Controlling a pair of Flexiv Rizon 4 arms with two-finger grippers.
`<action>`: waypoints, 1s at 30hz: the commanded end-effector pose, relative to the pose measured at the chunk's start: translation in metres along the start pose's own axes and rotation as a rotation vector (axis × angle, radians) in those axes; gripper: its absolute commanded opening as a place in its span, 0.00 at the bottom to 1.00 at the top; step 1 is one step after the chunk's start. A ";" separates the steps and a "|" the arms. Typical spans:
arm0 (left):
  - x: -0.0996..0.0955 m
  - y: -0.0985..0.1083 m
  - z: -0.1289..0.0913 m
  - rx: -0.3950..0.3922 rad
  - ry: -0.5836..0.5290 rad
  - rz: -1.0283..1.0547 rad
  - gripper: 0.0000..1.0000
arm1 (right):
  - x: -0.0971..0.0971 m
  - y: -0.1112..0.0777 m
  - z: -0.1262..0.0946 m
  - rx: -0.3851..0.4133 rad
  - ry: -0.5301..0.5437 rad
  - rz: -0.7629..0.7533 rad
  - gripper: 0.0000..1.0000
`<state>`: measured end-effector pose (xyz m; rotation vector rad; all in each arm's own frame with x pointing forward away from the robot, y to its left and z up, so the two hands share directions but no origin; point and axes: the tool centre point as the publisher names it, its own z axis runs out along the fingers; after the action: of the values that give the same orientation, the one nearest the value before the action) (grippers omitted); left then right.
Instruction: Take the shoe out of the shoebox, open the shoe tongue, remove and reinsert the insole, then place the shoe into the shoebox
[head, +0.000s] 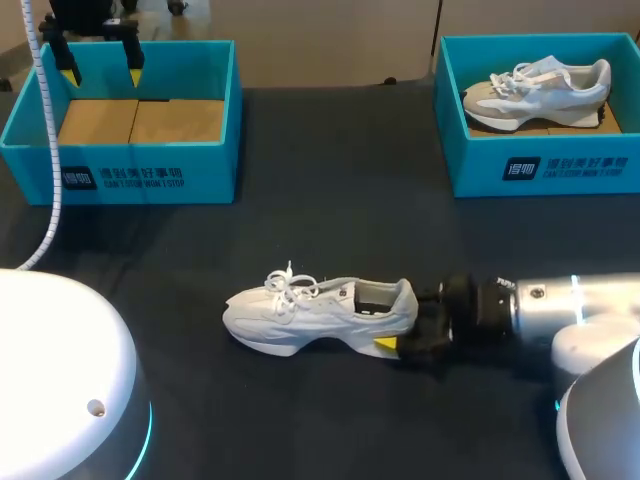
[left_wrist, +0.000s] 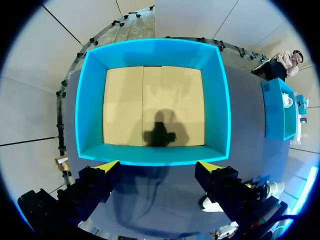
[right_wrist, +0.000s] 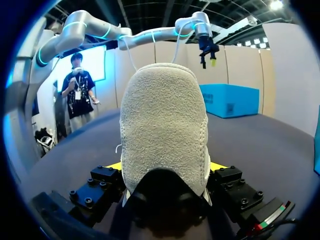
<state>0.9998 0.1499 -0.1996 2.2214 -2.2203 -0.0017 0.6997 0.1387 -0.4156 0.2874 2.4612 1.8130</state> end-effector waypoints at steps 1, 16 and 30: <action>0.000 0.000 0.000 0.001 0.000 0.000 1.00 | -0.009 0.005 -0.015 0.021 0.086 -0.008 0.00; 0.000 0.000 0.000 0.001 0.000 0.000 1.00 | -0.014 0.000 -0.032 0.039 0.114 -0.016 0.00; 0.000 0.000 0.000 0.001 0.000 0.000 1.00 | -0.011 -0.005 -0.026 0.027 0.102 -0.046 0.00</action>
<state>0.9998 0.1499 -0.1996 2.2214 -2.2203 -0.0017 0.7073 0.1068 -0.4113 0.1442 2.5443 1.8242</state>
